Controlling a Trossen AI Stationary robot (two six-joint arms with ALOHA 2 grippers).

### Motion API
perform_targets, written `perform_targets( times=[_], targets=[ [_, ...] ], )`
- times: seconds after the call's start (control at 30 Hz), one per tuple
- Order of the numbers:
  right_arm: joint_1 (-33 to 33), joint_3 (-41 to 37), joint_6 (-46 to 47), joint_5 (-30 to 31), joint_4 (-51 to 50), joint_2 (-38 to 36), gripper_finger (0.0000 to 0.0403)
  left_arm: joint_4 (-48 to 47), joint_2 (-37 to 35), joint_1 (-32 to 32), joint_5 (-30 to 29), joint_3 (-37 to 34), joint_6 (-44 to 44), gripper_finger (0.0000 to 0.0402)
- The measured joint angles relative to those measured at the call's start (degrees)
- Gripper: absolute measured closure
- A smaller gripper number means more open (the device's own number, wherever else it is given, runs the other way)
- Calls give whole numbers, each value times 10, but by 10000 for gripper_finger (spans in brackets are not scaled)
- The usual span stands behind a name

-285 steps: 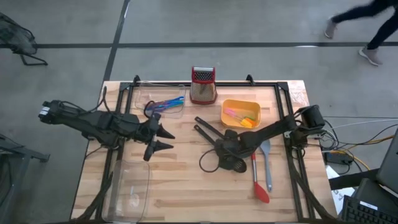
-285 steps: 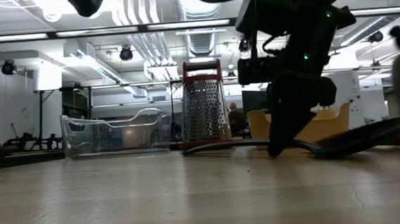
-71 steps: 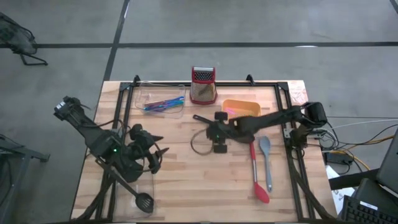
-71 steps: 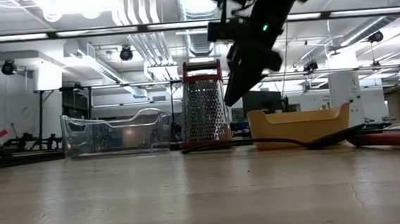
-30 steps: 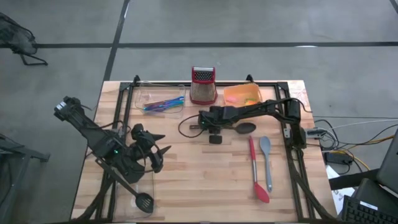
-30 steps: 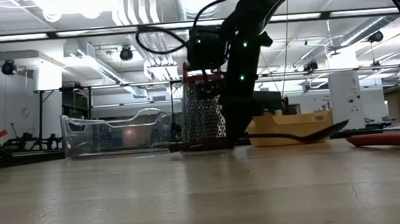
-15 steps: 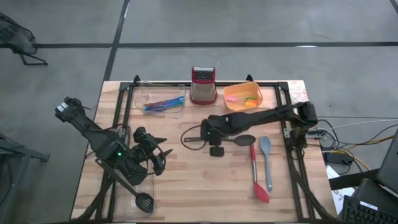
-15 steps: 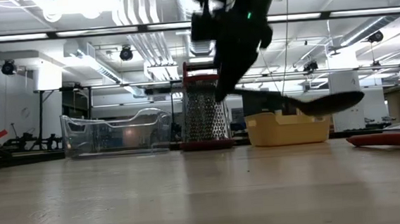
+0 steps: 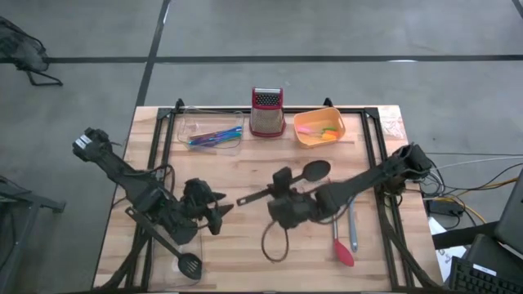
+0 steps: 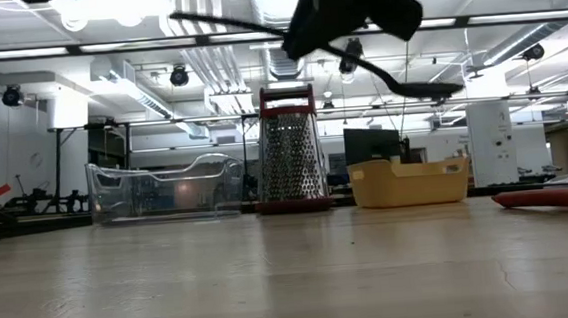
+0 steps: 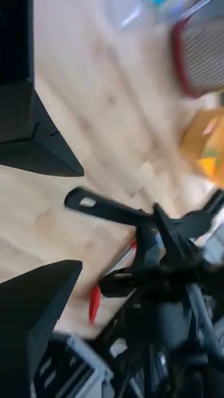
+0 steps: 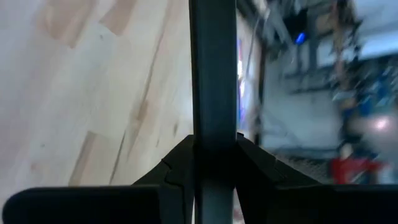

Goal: Pick & Place Kitchen Items
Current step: Put the black serving spoon into the bottom transparent bin

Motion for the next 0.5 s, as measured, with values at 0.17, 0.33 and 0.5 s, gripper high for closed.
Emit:
perform_targets(
  times=[0.17,0.33,0.5],
  targets=[
    [26,0,-100,24,49,0,324,44,0,12,27,-10,-2,164],
    [39,0,-194,27,89,0,323,65,0,24,33,-10,-1,164],
    [41,1,-257,27,125,0,326,72,0,41,74,-19,-4,164]
  ],
)
